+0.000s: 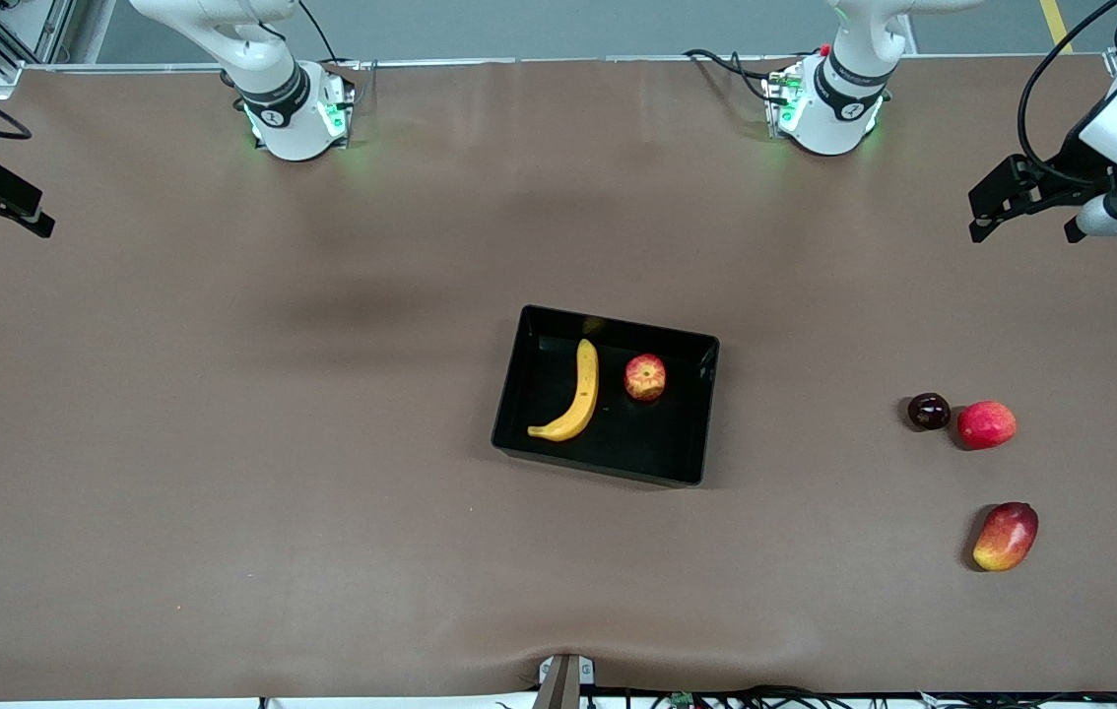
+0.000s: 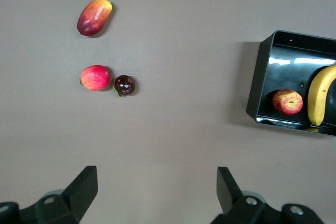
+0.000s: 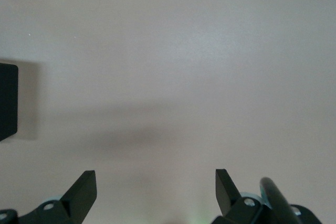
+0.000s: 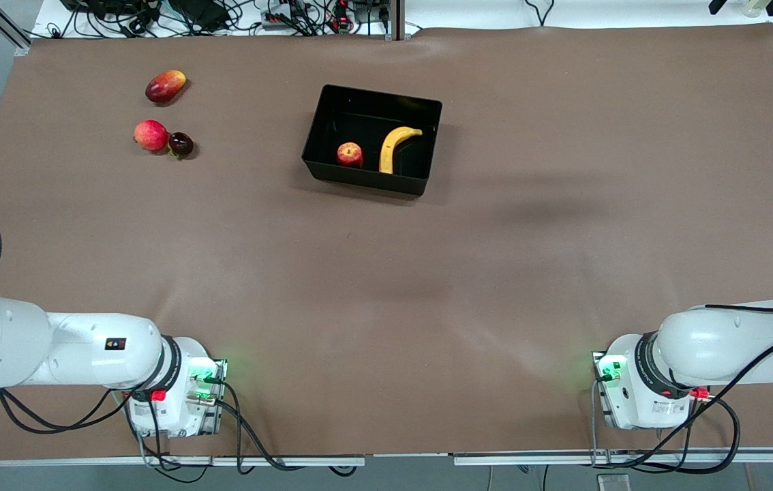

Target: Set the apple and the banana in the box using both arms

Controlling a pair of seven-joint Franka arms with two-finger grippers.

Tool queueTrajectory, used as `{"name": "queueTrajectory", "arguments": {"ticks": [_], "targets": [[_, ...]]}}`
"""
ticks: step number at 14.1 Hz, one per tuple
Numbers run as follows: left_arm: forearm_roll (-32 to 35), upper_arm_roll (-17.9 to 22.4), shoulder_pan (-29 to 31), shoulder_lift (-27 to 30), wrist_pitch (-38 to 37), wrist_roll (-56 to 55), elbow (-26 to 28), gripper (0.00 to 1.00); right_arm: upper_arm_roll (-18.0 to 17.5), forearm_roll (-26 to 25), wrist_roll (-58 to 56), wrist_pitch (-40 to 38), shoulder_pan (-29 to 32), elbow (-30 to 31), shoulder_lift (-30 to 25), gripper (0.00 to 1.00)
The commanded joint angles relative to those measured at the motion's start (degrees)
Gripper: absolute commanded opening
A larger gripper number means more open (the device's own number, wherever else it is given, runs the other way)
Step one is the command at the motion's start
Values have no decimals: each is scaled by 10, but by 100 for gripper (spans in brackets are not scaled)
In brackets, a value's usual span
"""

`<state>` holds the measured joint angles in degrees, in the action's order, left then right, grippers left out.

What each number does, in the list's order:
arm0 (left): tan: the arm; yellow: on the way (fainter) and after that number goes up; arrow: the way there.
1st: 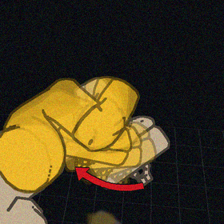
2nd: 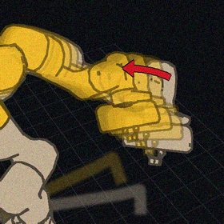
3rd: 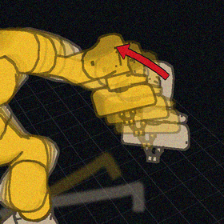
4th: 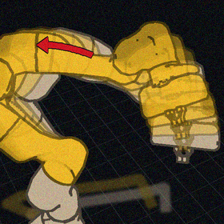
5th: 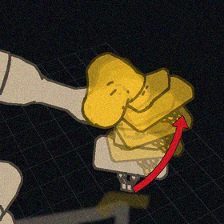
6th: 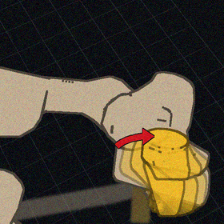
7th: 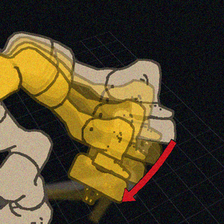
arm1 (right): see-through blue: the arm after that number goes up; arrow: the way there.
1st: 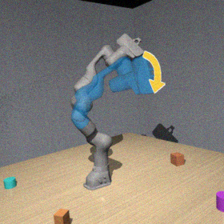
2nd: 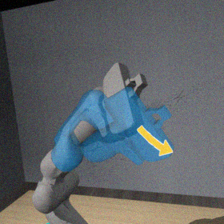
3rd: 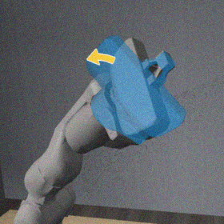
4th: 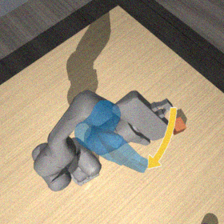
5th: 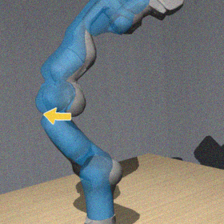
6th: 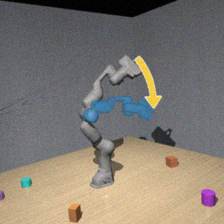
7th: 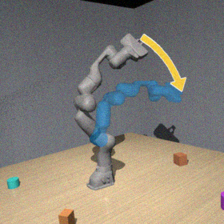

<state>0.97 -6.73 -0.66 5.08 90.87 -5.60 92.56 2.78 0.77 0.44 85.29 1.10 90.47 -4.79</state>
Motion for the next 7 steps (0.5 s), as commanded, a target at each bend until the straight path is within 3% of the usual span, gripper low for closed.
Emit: {"name": "queueTrajectory", "arguments": {"ticks": [1, 7], "targets": [[-5, 5, -2, -2, 1, 6, -3, 100, -1, 3, 6, -6, 5, 0, -7, 100], [-6, 6, 3, -2, 1, 4, -11, 100, -1, 3, 6, -6, 6, 0, -7, 100]]}}
